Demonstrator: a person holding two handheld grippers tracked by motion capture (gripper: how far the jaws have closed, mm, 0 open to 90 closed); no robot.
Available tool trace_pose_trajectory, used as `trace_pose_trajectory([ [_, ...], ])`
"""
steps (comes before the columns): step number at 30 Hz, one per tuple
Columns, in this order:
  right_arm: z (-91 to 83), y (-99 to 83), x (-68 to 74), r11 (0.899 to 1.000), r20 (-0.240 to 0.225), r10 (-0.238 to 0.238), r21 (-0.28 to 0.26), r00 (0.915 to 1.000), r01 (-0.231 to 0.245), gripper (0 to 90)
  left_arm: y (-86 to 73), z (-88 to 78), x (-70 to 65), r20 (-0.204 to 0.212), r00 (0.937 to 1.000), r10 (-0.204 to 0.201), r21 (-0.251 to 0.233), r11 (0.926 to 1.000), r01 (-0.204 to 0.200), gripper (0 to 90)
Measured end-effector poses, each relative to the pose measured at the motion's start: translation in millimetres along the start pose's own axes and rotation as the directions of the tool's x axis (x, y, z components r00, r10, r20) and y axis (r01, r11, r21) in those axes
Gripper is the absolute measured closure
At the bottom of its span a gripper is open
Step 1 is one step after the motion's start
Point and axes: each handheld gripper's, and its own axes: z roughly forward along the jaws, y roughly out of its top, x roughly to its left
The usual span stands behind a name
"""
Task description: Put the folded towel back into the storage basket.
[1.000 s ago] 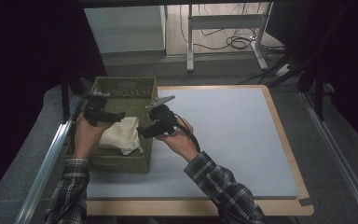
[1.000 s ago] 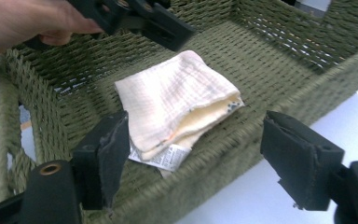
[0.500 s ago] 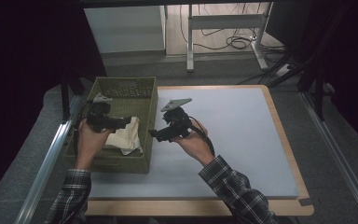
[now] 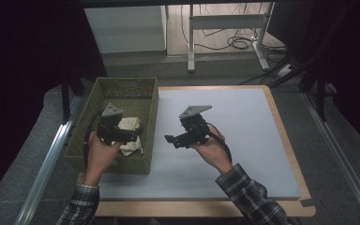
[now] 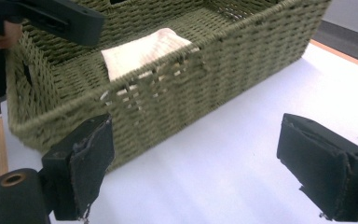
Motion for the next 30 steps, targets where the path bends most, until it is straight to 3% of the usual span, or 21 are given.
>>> trace_pose_trajectory([
  [3, -7.7, -7.5, -3.3, 1.000, 0.015, -0.003, -0.002, 0.9999, 0.003, 10.4, -0.4, -0.7, -11.9, 0.019, 0.9998, 0.007, -0.021, 0.9998, -0.007, 0.0],
  [12, -35.1, -29.9, -11.1, 1.000, 0.045, -0.008, 0.016, 0.9990, 0.007, 7.3, 2.8, 4.9, -54.3, 0.048, 0.9959, 0.077, -0.042, 0.9963, -0.075, 0.0],
  [17, -50.6, -45.6, -18.2, 1.000, 0.073, 0.001, 0.020, 0.9973, -0.002, 6.1, 3.4, 12.0, -74.6, 0.078, 0.9927, 0.091, -0.061, 0.9944, -0.087, 0.0],
  [30, -84.5, -84.5, -36.7, 0.998, 0.135, 0.021, 0.048, 0.9906, -0.027, 1.7, -15.4, 33.4, -128.7, 0.145, 0.9745, 0.171, -0.093, 0.9829, -0.159, 0.0],
])
